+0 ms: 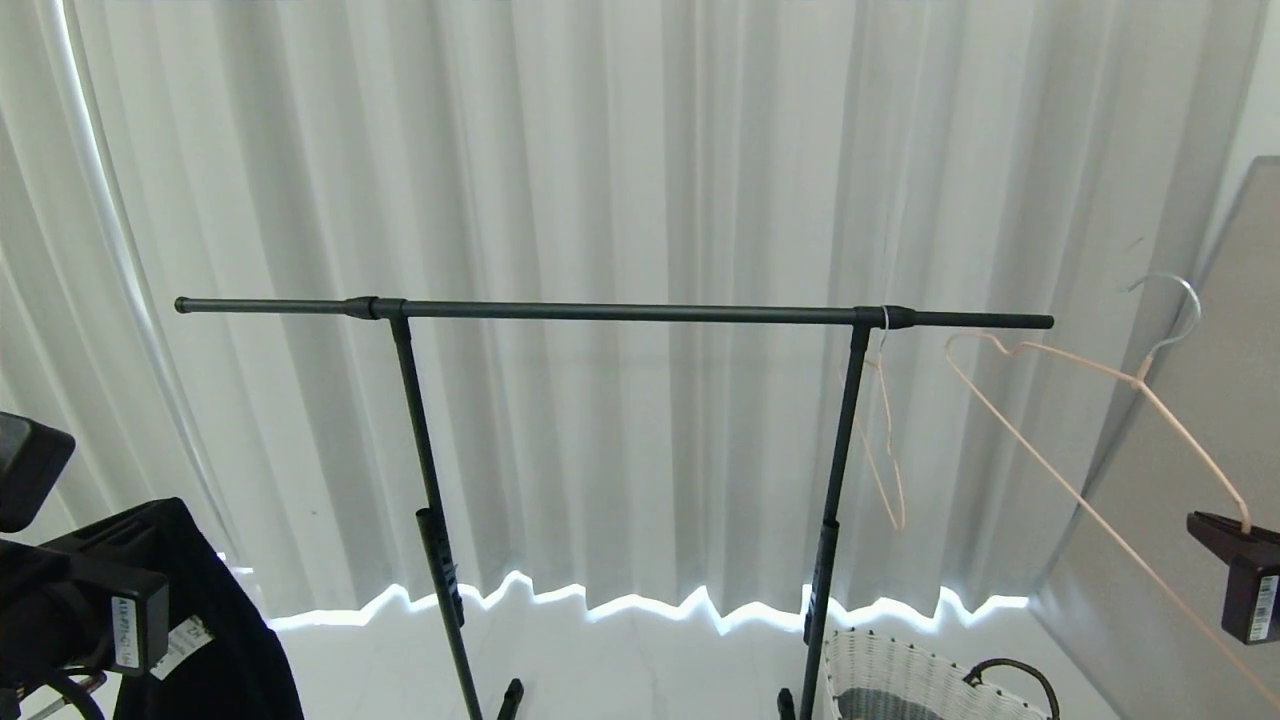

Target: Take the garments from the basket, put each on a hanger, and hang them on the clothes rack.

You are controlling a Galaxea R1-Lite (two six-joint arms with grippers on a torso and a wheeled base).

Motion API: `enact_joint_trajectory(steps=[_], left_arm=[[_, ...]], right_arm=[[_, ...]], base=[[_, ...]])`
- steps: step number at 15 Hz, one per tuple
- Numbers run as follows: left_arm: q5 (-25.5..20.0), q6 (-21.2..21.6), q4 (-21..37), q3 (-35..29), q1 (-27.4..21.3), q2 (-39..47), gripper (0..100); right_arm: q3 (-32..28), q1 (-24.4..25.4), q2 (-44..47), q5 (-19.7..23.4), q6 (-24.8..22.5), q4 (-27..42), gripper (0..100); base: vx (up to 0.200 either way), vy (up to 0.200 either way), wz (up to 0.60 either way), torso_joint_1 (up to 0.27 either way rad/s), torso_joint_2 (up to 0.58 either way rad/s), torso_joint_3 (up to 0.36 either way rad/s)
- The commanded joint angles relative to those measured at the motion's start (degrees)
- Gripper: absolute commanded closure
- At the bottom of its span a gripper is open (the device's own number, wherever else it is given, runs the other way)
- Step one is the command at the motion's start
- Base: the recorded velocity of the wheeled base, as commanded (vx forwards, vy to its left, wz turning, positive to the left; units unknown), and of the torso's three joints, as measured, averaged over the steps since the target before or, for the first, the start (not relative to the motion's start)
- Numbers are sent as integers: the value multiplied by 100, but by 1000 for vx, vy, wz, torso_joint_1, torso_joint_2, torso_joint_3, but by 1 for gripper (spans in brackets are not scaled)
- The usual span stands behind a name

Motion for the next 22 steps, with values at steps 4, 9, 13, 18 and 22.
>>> enact_joint_trajectory(steps=[4, 9, 13, 18, 22], left_arm=[[13, 32, -10, -7, -2, 11, 100], [21, 41, -2, -16, -2, 46, 100], [13, 41, -2, 2, -11, 90, 100], [4, 41, -2, -86, -55, 257, 100], [4, 41, -2, -69, -459, 248, 100]], right_arm=[[-62, 47, -153, 8, -46, 13, 100], [-211, 258, -136, 8, -46, 39, 100], [-185, 276, -145, 25, -46, 57, 100], [-203, 381, -127, 210, -46, 136, 100], [-211, 1172, 22, 368, -37, 233, 100]], base=[[0, 0, 0, 0, 0, 0], [0, 200, 0, 2, 2, 2], [0, 200, 0, 4, 2, -2], [0, 200, 0, 4, 2, 2], [0, 0, 0, 0, 0, 0]])
